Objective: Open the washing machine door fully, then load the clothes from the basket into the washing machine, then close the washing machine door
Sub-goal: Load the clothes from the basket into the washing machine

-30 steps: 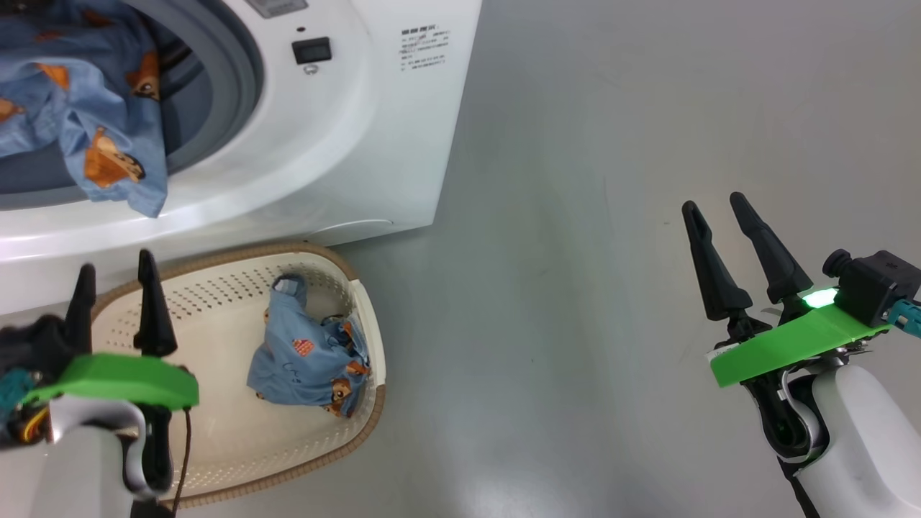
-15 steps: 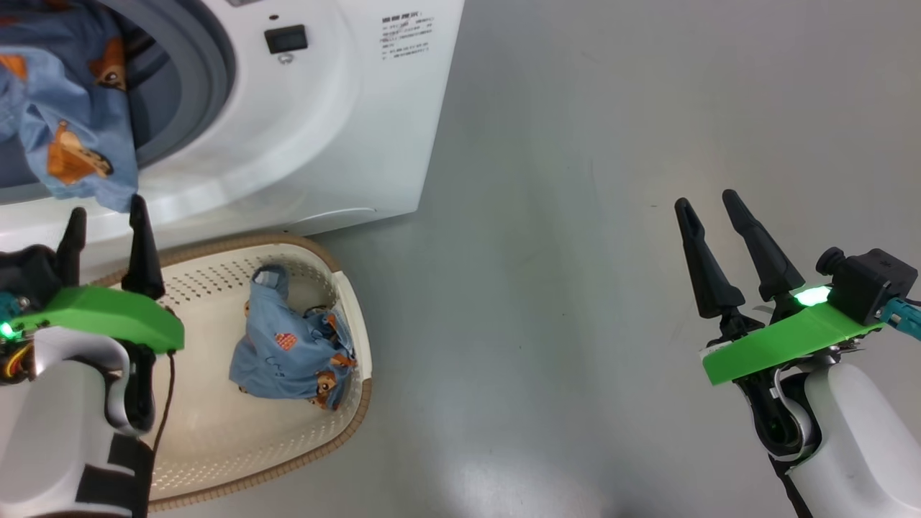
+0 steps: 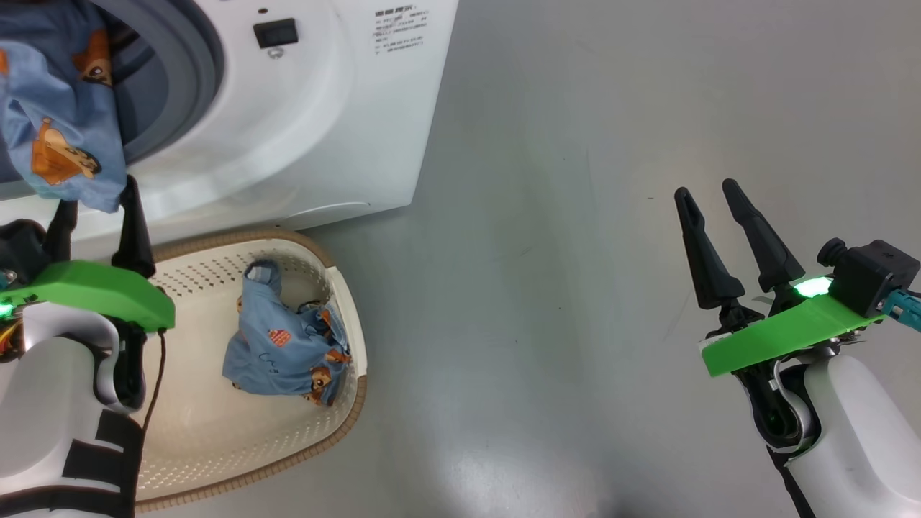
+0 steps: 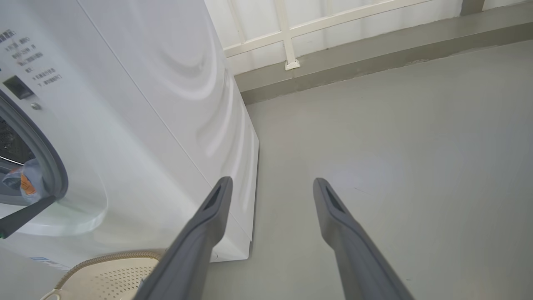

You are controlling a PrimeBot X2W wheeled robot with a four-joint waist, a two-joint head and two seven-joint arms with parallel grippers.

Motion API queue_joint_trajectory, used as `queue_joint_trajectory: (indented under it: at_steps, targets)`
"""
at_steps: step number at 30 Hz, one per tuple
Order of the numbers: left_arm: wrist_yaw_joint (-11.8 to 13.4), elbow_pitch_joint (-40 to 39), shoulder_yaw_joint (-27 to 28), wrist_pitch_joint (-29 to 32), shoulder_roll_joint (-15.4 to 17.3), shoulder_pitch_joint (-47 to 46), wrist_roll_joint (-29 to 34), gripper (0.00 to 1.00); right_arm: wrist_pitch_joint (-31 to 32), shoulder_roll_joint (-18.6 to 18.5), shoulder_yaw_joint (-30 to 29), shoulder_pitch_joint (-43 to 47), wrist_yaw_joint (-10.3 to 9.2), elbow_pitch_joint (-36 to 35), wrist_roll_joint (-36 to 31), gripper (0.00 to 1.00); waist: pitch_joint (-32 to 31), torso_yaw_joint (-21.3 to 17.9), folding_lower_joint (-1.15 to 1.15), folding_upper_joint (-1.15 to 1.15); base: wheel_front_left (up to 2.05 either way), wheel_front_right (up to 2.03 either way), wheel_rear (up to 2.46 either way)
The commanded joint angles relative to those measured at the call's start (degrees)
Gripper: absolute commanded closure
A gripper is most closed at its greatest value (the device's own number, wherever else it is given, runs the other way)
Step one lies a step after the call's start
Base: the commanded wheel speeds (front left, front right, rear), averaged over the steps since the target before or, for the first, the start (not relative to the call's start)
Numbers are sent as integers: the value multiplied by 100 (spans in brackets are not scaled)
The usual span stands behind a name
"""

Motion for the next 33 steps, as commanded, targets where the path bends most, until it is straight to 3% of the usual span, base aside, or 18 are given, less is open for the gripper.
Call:
queue_joint_trajectory:
  at_steps: [1,3,4,5,22,27,33]
  targets:
    - [-9,-172,129,-30,234,-62,-9,42,-68,-27,63,43,57,-138,-55,0,-3,4,0,0,0,0,0]
    - [-9,-227,129,-30,212,-29,13,79,-68,-26,62,42,57,-137,-56,0,-11,13,0,0,0,0,0]
    - [-9,-255,131,-30,199,-4,28,93,-68,-25,63,44,57,-135,-57,0,-17,19,0,0,0,0,0]
    - [-9,-288,136,-30,182,22,42,100,-68,-24,64,46,57,-134,-58,0,-22,25,0,0,0,0,0]
    - [-9,-1445,554,-30,-94,477,178,100,-68,-37,48,109,57,-140,-63,0,-67,159,0,0,0,0,0]
    - [-9,-1277,528,-30,52,102,174,100,-68,-23,80,65,57,-127,-62,0,-45,177,0,0,0,0,0]
    - [-9,-548,423,-30,264,-585,163,100,-68,-15,102,58,57,-132,-48,0,-27,148,0,0,0,0,0]
